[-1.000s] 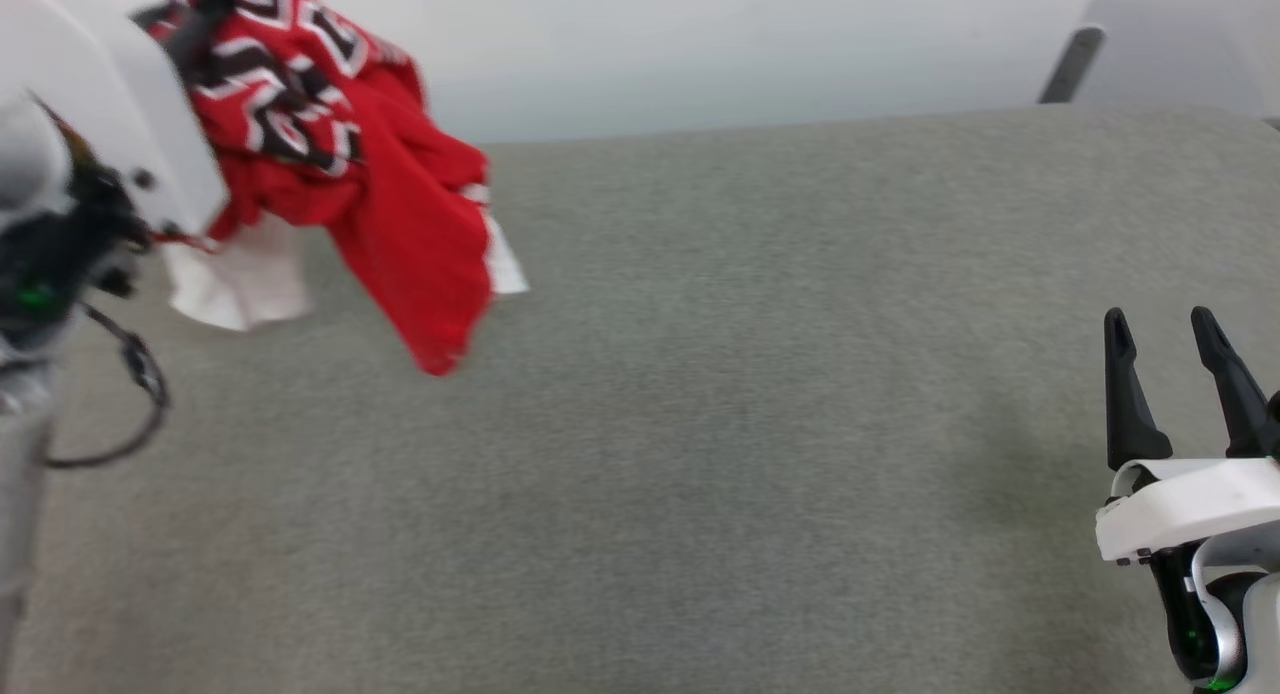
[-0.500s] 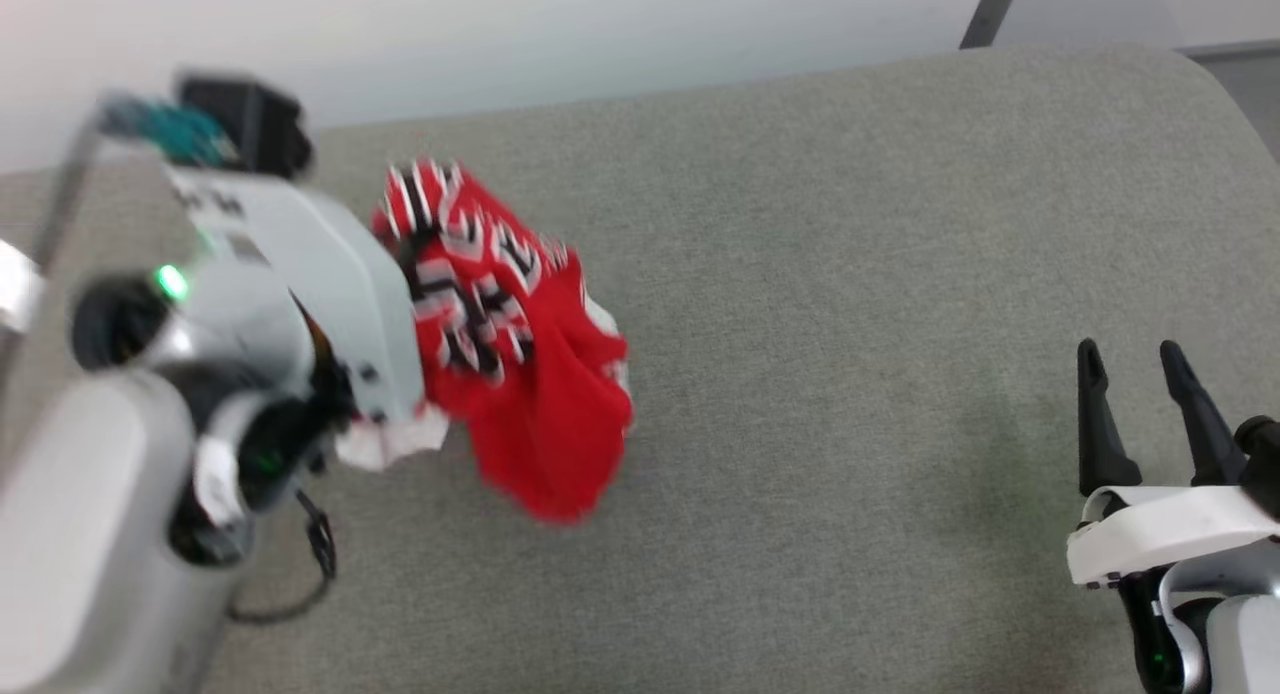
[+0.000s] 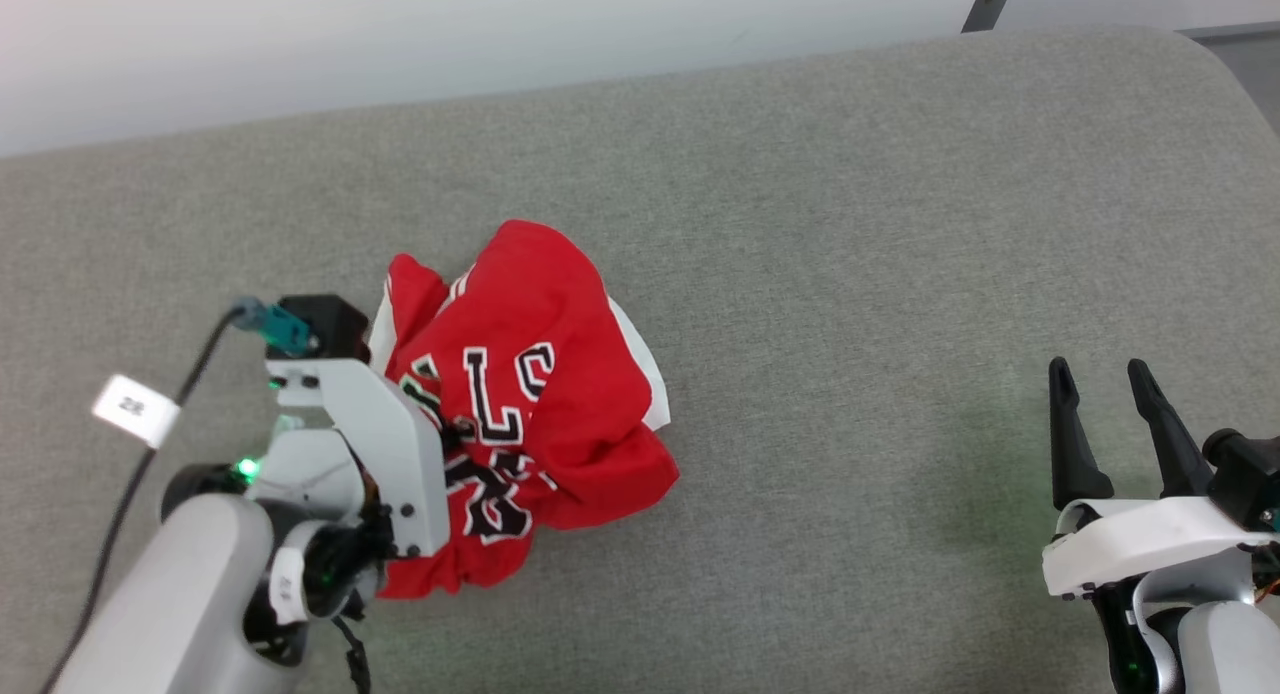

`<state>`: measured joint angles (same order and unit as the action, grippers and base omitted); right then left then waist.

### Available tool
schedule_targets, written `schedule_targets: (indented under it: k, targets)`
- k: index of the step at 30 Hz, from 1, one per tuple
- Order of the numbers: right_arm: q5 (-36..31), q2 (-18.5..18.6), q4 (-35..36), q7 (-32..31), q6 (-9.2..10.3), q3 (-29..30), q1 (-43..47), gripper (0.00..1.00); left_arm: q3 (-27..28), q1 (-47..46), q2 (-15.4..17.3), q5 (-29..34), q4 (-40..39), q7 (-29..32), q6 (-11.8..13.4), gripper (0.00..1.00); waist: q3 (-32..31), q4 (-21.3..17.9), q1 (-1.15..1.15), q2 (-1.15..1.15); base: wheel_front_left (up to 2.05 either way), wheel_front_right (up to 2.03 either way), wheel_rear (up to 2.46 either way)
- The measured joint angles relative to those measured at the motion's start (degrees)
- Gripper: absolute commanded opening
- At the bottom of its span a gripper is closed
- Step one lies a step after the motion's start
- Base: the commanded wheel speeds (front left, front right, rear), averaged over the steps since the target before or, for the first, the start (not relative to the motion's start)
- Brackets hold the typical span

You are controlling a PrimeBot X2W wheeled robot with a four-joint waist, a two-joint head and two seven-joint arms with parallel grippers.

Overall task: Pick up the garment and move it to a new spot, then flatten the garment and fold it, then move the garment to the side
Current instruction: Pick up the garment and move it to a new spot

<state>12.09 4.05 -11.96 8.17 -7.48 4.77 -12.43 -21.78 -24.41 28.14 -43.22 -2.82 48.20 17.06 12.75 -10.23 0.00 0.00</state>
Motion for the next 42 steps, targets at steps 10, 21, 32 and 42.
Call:
schedule_targets:
  k: [10,21,32,42]
  targets:
    - [0.4,0.0,-1.1,0.2,0.00,-1.2,-1.1,1.00,-1.5,0.1,-2.1,-1.7,7.5,-1.6,-3.6,0.13,-0.5,0.9,0.00,0.00,0.00,0.00,0.00]
    - [0.4,1.5,-1.6,-0.7,0.01,-3.0,-1.0,1.00,-0.2,-1.2,-1.3,-2.9,7.7,-4.0,-6.6,1.00,-3.6,2.8,0.00,0.00,0.00,0.00,0.00]
    - [0.4,3.0,-0.8,-2.1,0.00,-4.4,0.3,1.00,4.9,3.2,1.3,-3.5,2.6,-13.5,-9.5,1.00,-9.0,5.6,0.00,0.00,0.00,0.00,0.00]
    - [1.0,3.5,-0.7,-2.4,0.00,-4.9,2.8,1.00,11.4,12.1,2.5,-2.2,1.2,-34.4,-17.0,1.00,-13.6,8.1,0.00,0.00,0.00,0.00,0.00]
